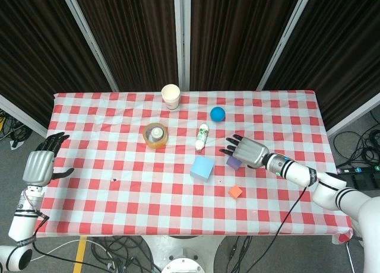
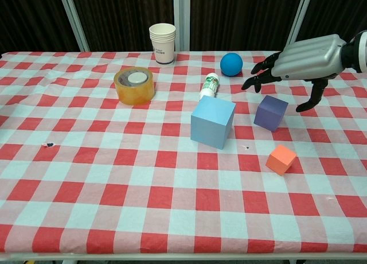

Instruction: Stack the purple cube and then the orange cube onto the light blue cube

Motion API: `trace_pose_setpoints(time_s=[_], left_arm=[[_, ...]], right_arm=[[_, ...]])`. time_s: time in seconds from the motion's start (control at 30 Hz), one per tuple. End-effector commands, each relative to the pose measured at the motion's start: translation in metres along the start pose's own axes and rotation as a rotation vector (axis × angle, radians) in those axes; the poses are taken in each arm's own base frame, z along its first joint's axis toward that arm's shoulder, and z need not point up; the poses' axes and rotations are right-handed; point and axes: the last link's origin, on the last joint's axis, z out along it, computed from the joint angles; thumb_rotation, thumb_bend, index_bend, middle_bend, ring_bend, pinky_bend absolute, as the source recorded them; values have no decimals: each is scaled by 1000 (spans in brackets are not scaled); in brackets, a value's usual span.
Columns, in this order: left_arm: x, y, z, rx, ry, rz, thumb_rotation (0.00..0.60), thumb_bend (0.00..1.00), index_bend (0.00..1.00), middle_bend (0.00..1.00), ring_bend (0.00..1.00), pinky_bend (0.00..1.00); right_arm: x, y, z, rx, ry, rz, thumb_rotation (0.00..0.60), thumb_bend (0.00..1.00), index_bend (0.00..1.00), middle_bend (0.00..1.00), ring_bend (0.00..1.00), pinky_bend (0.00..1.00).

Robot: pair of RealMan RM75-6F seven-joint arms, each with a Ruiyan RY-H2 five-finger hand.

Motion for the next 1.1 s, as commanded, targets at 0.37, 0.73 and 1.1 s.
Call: trace_pose_setpoints(time_s=[0.37,0.73,1.1], left_arm=[[-3,-2,0,7,-7,-2,600,106,223,240,163,287],[-5,-6,0,19,-16,-2,600,106,224,240,163,287],[-6,-8,0,25,-20,-10,600,106,228,240,163,287]], right_arm=[[-11,-3,12,20,-9,18,600,152,4,226,0,119],[-16,-2,20,19,1,22,600,155,14,334,29,122],[-13,1,22,11,36,37,600,173,70,410,86,141]])
